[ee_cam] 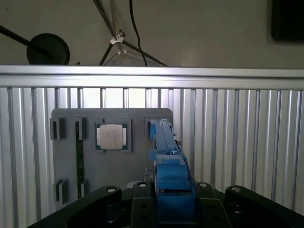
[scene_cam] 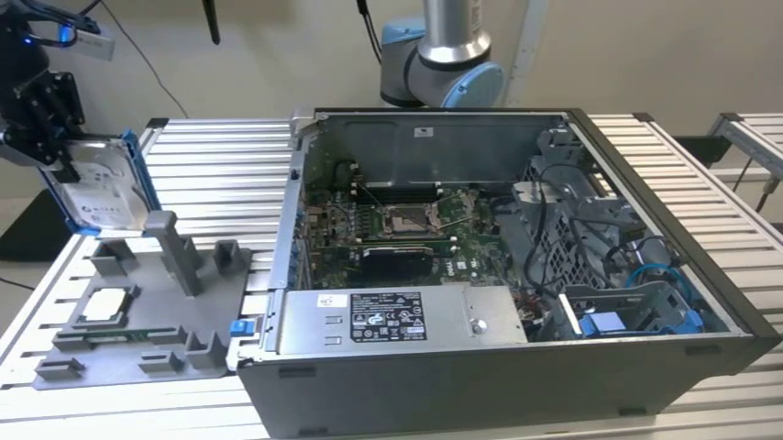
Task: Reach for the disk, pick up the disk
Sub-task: 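Pick up the disk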
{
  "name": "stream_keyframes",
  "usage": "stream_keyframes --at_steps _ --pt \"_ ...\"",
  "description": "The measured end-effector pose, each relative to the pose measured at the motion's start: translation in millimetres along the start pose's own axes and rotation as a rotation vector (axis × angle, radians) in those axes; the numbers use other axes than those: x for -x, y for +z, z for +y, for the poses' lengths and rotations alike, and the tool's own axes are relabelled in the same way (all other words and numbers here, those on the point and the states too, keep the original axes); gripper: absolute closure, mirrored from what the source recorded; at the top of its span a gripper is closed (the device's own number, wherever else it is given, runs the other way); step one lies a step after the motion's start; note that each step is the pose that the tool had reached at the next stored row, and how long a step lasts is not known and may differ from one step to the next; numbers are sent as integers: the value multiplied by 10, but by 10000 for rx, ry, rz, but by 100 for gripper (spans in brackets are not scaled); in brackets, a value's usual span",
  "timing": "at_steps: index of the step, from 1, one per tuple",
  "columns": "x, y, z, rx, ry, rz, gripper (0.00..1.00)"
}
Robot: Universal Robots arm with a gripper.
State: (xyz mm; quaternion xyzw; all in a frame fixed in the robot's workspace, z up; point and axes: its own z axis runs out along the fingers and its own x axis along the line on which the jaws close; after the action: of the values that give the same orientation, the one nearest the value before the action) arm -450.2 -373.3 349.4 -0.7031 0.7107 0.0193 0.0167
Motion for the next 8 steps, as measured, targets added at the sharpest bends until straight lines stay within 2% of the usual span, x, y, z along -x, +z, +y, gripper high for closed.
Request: stream_keyframes --at_steps 8 --pt "5 -118 0 0 -1 0 100"
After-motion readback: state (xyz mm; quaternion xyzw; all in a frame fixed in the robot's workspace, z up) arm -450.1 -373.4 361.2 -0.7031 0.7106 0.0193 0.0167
